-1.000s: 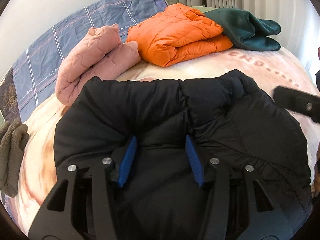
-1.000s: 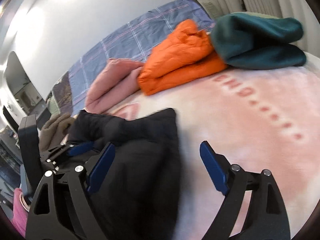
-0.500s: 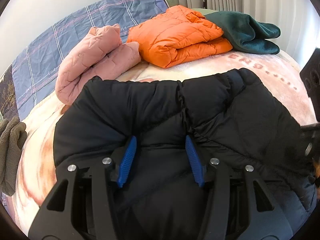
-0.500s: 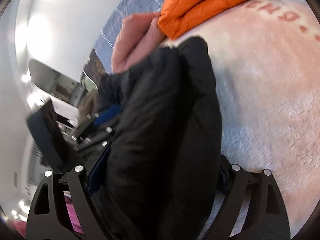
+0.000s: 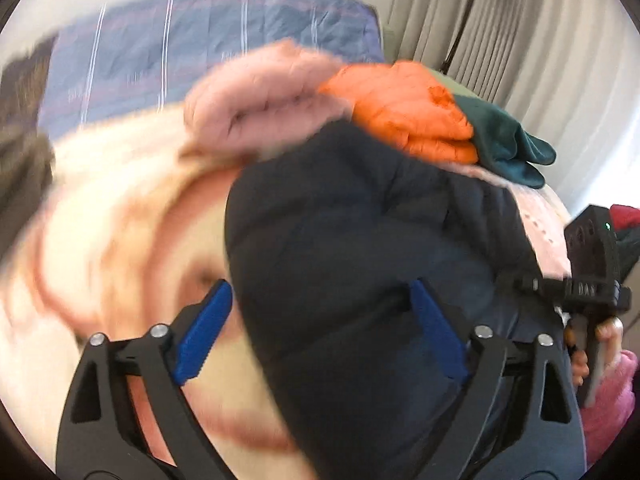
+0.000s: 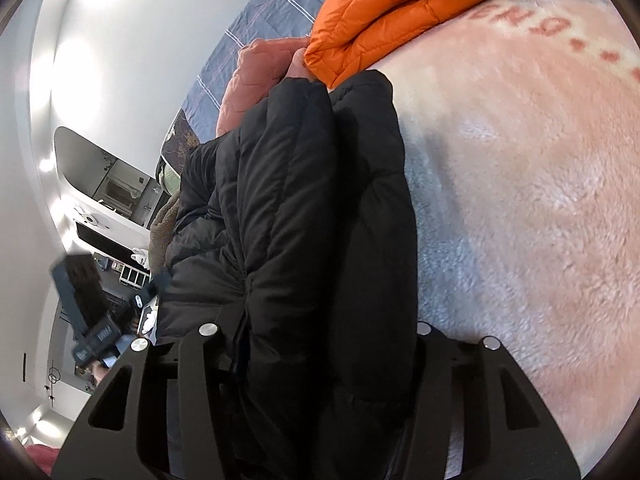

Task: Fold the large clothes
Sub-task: 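Lift the black jacket bundle with both grippers and carry it beside the brown garment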

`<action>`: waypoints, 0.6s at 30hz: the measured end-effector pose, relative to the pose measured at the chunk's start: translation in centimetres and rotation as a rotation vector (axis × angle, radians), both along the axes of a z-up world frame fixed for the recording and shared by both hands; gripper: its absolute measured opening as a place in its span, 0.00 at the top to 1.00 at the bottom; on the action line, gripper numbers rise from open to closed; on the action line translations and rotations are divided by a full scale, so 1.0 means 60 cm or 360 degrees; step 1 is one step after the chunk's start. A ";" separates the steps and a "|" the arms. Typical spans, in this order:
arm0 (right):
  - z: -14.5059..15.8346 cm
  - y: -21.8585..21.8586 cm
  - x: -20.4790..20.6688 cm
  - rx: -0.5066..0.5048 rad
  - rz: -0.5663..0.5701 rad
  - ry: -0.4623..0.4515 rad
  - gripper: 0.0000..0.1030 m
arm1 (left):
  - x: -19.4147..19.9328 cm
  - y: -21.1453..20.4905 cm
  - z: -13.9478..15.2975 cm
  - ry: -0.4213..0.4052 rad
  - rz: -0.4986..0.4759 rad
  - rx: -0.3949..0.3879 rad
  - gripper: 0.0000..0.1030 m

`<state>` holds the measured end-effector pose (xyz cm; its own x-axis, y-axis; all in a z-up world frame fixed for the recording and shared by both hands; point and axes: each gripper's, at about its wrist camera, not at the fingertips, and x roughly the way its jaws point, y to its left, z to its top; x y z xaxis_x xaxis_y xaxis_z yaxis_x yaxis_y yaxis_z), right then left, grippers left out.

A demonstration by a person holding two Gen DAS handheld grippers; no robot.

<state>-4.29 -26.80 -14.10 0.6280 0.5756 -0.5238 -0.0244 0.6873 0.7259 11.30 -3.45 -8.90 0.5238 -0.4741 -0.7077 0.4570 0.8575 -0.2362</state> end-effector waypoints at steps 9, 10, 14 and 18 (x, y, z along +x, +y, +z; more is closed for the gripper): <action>0.007 0.002 0.003 -0.0053 -0.0023 0.0023 0.53 | 0.010 0.012 -0.078 0.0468 -0.0144 -0.0482 0.13; 0.012 0.005 0.003 -0.0068 -0.0032 0.0024 0.59 | 0.006 0.006 -0.066 0.0421 -0.0152 -0.0439 0.22; 0.067 0.027 -0.001 -0.0146 -0.0038 -0.0069 0.69 | -0.011 0.005 -0.007 0.0253 -0.0172 -0.0383 0.49; 0.164 0.077 0.015 -0.0173 0.0073 -0.0275 0.69 | -0.030 0.045 0.090 -0.0020 -0.0149 -0.0361 0.50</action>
